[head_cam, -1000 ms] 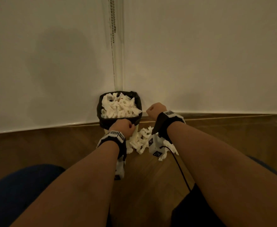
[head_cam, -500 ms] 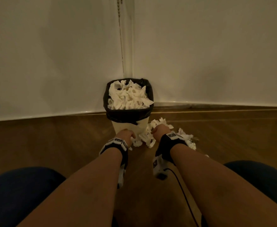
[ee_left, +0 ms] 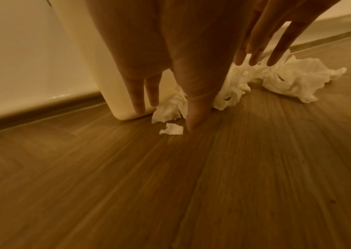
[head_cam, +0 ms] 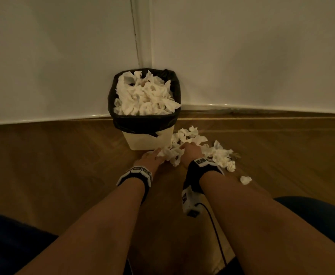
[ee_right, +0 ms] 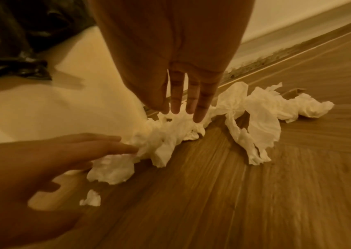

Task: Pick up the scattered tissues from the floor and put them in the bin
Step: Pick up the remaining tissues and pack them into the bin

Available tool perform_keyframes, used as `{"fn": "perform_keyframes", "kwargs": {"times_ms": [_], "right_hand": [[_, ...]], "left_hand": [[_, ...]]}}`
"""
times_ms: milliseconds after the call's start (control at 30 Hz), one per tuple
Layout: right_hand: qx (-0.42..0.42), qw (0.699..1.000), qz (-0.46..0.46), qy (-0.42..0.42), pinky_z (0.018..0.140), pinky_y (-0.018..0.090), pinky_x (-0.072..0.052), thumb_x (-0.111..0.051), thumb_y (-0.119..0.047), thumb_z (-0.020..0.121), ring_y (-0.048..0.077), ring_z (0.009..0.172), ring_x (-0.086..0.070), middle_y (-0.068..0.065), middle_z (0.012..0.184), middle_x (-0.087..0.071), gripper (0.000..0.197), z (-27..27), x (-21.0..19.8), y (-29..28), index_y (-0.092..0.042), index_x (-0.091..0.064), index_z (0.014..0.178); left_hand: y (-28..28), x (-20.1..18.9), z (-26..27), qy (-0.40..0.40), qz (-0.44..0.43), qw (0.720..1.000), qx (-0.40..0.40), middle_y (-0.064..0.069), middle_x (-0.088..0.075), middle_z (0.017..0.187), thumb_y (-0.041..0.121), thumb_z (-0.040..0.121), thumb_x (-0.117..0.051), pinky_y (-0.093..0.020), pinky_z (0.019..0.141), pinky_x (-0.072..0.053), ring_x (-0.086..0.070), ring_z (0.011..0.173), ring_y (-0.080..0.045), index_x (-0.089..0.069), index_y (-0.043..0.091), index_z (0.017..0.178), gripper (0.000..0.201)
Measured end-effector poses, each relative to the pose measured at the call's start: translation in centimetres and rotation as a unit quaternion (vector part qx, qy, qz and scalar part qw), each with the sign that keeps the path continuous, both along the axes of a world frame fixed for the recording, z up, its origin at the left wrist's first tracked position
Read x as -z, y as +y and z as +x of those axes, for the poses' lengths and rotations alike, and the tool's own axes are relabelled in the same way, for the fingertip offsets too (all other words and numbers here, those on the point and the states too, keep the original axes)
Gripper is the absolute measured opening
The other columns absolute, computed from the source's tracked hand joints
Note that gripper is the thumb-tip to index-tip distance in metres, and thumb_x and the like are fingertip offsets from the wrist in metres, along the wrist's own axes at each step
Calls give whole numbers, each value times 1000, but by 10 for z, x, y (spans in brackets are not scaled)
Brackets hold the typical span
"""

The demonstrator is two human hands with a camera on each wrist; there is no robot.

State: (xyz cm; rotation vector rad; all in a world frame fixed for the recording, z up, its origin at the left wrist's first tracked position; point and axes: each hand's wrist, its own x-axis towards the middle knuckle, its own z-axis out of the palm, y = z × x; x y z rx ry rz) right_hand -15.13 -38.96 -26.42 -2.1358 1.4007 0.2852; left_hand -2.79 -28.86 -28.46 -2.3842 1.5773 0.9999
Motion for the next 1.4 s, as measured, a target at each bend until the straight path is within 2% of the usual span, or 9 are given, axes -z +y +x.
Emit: {"fn": "perform_keyframes", "kwargs": {"times_ms": [167, 433, 567, 700, 867, 967, 1167, 1333, 1400], "right_hand": [[-14, 1000, -6, -8, 104, 46, -38, -48, -9, 89, 34, 128, -35, 12, 138, -37, 46, 6, 1, 1, -13, -44, 135], [-43, 999, -5, -11, 102, 49, -35, -53, -24, 90, 38, 132, -23, 7, 145, -24, 54, 4, 4, 15, -30, -33, 140], [-174, 984, -23, 38, 106, 55, -34, -57, -21, 89, 39, 140, -7, 0, 155, -6, 66, 11, 9, 26, -42, -24, 142], [-249, 964, -20, 93, 109, 58, -27, -50, -11, 93, 37, 143, 2, -7, 158, 4, 66, 17, 17, 31, -35, -21, 147], [-270, 958, 16, 96, 114, 51, -22, -34, -5, 97, 41, 142, -6, 4, 158, -2, 57, 21, 22, 32, -24, -21, 149], [-211, 972, 63, 82, 115, 49, -21, -37, -7, 98, 43, 141, -10, 11, 156, -10, 52, 21, 22, 35, -20, -27, 147], [21, 989, 126, -70, 98, 35, -45, -57, -7, 89, 28, 111, -56, 14, 122, -60, 31, 21, 11, 23, -6, -60, 119], [235, 903, 242, -266, 94, 39, -45, -54, -11, 92, 32, 113, -54, 19, 134, -52, 34, 11, -20, 9, -6, -54, 125], [311, 835, 308, -332, 89, 38, -46, -47, -11, 92, 32, 102, -54, 18, 126, -55, 20, 3, -33, 2, -10, -58, 109]], "left_hand": [[14, 18, -2, -6, 19, 1000, -18, -8, -19, 153, 12, 99, -33, -39, 113, -21, -17, 140, -30, -24, 21, 146, 49], [24, 29, 12, -17, 62, 994, -84, -11, -29, 143, 33, 93, -51, -38, 108, -31, -29, 131, -32, -44, 22, 137, 46], [27, 32, 14, 4, 29, 991, -132, -14, -36, 135, 30, 93, -54, -35, 101, -38, -42, 123, -33, -52, 17, 130, 39], [31, 34, 11, -51, -45, 990, -122, -13, -52, 127, 21, 91, -55, -32, 91, -43, -53, 114, -29, -59, 13, 119, 29], [19, 24, 14, -9, 33, 989, -142, -16, -57, 125, 24, 94, -52, -33, 95, -44, -55, 114, -29, -61, 7, 122, 34], [18, 25, 14, -1, 34, 989, -141, -16, -57, 126, 26, 94, -52, -33, 96, -44, -55, 114, -29, -61, 7, 122, 35], [21, 27, 17, 36, -5, 983, -180, -12, -58, 126, 18, 92, -57, -30, 96, -44, -55, 115, -27, -62, 9, 120, 30], [25, 22, 0, 85, -111, 962, -233, -7, -62, 119, 19, 90, -58, -24, 74, -44, -59, 104, -22, -60, 17, 110, 20], [24, 16, -6, 102, -155, 949, -255, -1, -63, 115, 24, 87, -61, -20, 73, -38, -59, 102, -20, -59, 22, 109, 22]]}}
